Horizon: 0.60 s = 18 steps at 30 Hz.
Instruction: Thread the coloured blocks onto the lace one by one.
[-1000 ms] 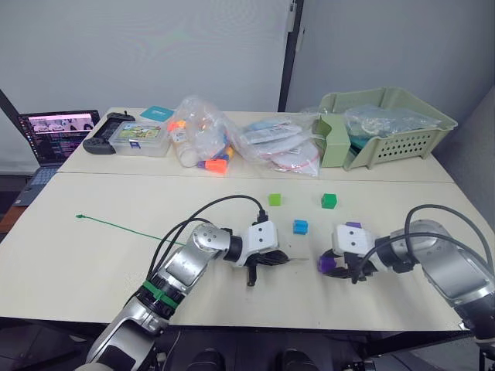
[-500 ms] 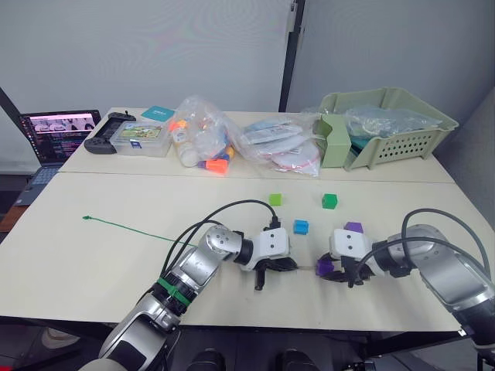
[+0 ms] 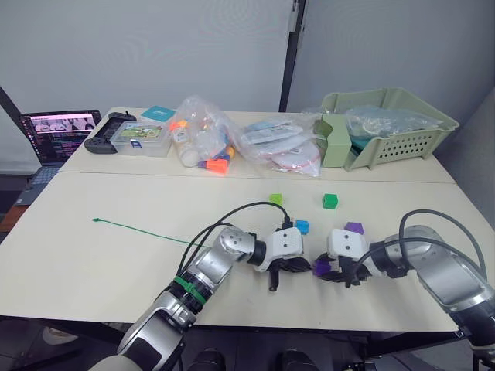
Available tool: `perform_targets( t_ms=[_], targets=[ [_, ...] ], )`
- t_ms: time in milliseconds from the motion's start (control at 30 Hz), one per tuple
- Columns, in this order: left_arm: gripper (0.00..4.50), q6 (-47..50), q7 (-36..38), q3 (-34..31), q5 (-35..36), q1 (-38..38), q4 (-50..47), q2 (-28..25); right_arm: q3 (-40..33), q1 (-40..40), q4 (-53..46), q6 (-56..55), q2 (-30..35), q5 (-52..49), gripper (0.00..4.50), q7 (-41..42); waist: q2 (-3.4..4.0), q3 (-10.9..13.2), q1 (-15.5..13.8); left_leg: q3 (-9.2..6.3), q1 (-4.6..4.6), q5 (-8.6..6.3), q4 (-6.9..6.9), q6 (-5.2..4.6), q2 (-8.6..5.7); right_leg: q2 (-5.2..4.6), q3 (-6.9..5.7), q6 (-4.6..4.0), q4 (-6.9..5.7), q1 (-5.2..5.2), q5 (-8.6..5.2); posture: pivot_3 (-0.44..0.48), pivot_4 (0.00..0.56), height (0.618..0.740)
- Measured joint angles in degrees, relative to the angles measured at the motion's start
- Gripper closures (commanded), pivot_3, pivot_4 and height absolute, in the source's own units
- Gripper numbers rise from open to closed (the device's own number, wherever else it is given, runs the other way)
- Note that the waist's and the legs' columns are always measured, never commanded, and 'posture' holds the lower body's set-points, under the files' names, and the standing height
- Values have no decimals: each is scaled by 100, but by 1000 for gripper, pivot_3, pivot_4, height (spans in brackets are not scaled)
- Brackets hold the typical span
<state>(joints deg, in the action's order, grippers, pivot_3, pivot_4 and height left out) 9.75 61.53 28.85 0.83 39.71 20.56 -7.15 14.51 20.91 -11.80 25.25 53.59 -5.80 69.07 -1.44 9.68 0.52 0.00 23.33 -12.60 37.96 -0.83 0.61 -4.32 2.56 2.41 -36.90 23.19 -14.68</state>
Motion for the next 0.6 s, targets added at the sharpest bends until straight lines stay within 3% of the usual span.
perform_targets(
  t_ms=[167,367,533,600],
  targets=[
    [1966,12,44,-77,4,28,62,18,-10,6,22,0,-20,-2,3134,-8,0,0,4,-1,-1,0,0,0,1,1,0,0,-1,-1,0,0,150,740],
    [1930,-95,92,9,-287,-209,-392,-646,-9,29,78,-13,-140,-3,3134,-63,1,-1,31,-2,-7,0,-1,0,8,6,1,-1,-8,0,0,0,150,740],
    [1930,14,30,-71,-285,-477,-820,-849,-19,31,111,-18,-200,1,3134,-91,0,-1,21,-2,-10,0,5,0,7,5,0,-1,-10,-5,1,0,150,740],
    [2511,70,14,-84,-284,-497,-856,-849,-20,32,114,-21,-224,6,3134,-98,0,-1,24,-1,-12,0,5,0,8,7,1,-1,-11,-5,0,0,150,740]
  ],
)
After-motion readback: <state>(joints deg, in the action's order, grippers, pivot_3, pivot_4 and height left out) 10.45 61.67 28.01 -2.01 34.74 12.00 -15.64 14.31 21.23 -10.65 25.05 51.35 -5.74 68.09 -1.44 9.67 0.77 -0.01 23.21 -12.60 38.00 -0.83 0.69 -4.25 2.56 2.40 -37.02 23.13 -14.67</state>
